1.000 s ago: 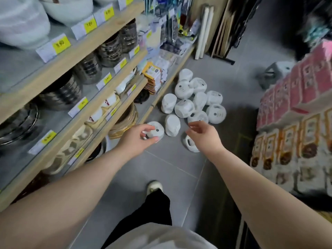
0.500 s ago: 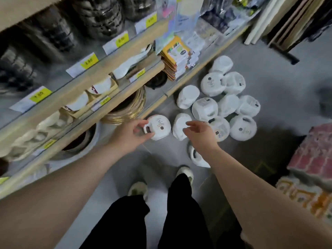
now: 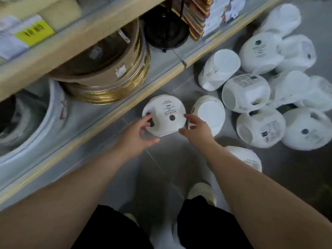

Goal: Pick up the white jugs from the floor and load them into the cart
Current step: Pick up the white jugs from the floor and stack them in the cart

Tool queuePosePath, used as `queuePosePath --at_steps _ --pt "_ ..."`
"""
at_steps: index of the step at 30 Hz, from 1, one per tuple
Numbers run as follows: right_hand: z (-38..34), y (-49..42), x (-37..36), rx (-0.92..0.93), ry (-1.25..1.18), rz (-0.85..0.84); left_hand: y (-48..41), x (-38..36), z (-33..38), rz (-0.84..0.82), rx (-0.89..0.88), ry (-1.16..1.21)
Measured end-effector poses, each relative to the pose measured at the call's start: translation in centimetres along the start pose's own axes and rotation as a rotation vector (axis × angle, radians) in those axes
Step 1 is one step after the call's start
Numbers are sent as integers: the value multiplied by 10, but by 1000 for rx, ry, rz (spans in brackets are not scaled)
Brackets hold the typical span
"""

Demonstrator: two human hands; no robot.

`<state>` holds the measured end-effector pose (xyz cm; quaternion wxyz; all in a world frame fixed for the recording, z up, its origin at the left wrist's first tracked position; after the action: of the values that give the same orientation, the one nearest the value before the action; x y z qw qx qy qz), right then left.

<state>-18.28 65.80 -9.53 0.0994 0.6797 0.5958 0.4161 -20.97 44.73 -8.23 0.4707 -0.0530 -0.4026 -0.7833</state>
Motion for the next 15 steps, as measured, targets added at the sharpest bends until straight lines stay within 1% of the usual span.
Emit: queuePosePath --at_steps 3,6,8,9,11,15 --pt "40 -50 -40 68 58 -19 -51 -33 -30 -22 -72 -90" --pt "62 -87 -66 120 210 10 -94 -54 -52 19 -133 -308" --pt "69 -102 -76 177 203 61 -118 -63 -69 39 -120 -440" --pt "71 -107 -79 196 181 76 -127 -66 -77 47 -98 -468" --pt "74 -114 -83 210 161 56 -141 -69 -90 52 -73 -421" --pt "84 -129 -88 177 72 -13 -155 -75 -102 94 -144 -248"
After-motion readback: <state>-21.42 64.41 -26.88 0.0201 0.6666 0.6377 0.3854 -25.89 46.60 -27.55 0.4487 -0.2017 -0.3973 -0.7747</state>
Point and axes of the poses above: each hand's wrist, its own y-axis away from the middle knuckle, its own x-axis out of the back of the hand, z = x × y, the point moved 5 cm from there along -y, towards the middle knuckle, and after that the axes turned 2 degrees about -y, right-handed, at the moved point
